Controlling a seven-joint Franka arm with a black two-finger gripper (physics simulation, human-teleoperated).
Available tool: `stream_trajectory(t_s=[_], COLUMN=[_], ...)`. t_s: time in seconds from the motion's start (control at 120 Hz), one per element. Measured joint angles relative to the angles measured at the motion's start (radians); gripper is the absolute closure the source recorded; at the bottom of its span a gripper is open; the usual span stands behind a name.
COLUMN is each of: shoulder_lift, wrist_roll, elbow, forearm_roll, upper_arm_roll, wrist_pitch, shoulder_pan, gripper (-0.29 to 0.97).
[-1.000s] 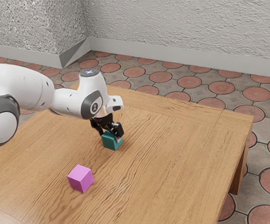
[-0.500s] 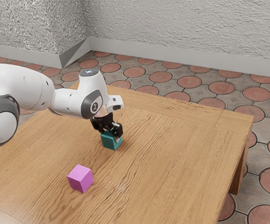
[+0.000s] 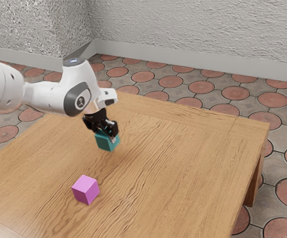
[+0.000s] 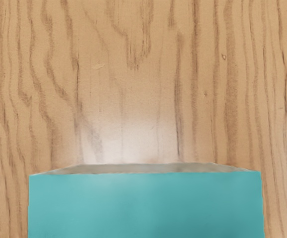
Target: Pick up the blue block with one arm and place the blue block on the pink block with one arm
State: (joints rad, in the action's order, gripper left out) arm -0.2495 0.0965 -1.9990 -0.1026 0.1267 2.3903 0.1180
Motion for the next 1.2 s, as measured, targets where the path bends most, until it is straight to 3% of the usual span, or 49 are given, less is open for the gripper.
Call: stream_trajectory(t_s=[0.117,0.267,0.467,0.508,0.65,1.2], shoulder_lift=[0.176,0.253,0.367,0.389,0.445,0.480], wrist_roll=[-0.019,-0.050,-0.108,-0.122,-0.166,-0.302], elbow=[-0.160,-0.233,-0.372,-0.406,-0.485,-0.572], forearm_roll=[0.073,0.129,0.149,0.151,0.152,0.151], upper_arm_roll=[-0.054,-0.107,-0.169,-0.206,-0.251,-0.272], wrist_pitch=[-0.005,-0.008,-0.010,-0.011,-0.011,-0.010], shoulder_pan=[-0.066,-0.104,-0.117,-0.154,-0.196,-0.179], gripper=[0.30,0.30,0.30,0.30,0.30,0.28])
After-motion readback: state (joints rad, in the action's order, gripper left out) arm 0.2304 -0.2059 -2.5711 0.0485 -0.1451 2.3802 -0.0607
